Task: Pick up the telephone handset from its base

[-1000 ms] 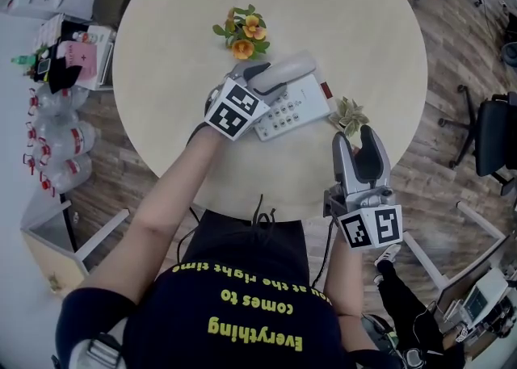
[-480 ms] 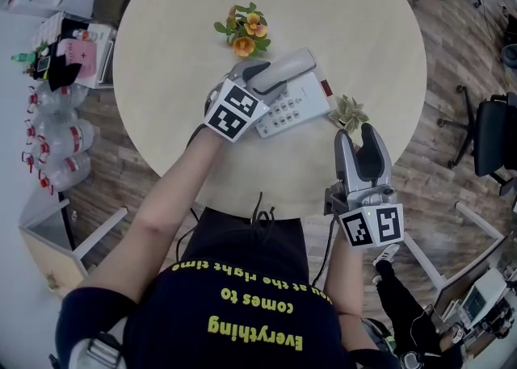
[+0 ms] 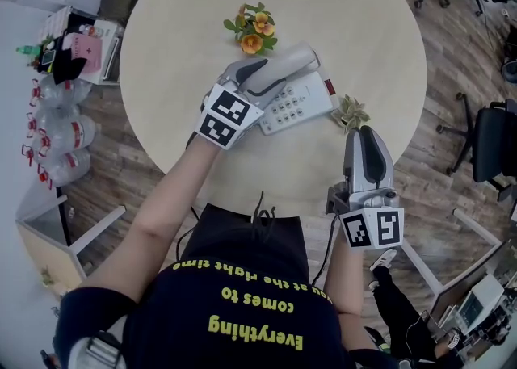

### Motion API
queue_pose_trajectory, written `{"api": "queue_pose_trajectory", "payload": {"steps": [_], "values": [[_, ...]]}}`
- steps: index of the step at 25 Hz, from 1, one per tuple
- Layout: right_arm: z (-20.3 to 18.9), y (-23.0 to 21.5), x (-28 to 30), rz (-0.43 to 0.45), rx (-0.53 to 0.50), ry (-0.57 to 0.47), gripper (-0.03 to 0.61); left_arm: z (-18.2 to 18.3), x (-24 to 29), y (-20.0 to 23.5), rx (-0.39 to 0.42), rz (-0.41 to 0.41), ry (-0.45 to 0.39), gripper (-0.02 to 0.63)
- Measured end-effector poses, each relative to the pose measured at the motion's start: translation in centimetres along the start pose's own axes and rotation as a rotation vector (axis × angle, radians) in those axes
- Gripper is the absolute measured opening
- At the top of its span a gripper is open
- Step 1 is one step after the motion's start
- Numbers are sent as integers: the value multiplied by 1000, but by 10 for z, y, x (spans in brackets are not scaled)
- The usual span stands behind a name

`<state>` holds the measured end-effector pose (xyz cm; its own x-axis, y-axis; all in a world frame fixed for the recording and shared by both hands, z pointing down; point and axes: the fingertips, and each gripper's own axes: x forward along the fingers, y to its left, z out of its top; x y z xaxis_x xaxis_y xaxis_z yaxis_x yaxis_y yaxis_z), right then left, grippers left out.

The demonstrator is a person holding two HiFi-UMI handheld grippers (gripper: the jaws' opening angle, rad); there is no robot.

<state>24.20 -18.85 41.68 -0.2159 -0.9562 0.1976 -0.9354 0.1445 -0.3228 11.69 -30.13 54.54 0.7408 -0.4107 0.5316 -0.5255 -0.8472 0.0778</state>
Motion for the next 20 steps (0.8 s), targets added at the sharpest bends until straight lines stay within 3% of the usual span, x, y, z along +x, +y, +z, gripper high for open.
{"api": "queue_pose_trajectory", "payload": {"steps": [9,20], "values": [[16,15,-10,8,-42,-23,21,34,-40,-6,15,49,-110,223],[64,31,-29,4,-109,-111,12,85,-111,-7,14,147,-286,223]]}}
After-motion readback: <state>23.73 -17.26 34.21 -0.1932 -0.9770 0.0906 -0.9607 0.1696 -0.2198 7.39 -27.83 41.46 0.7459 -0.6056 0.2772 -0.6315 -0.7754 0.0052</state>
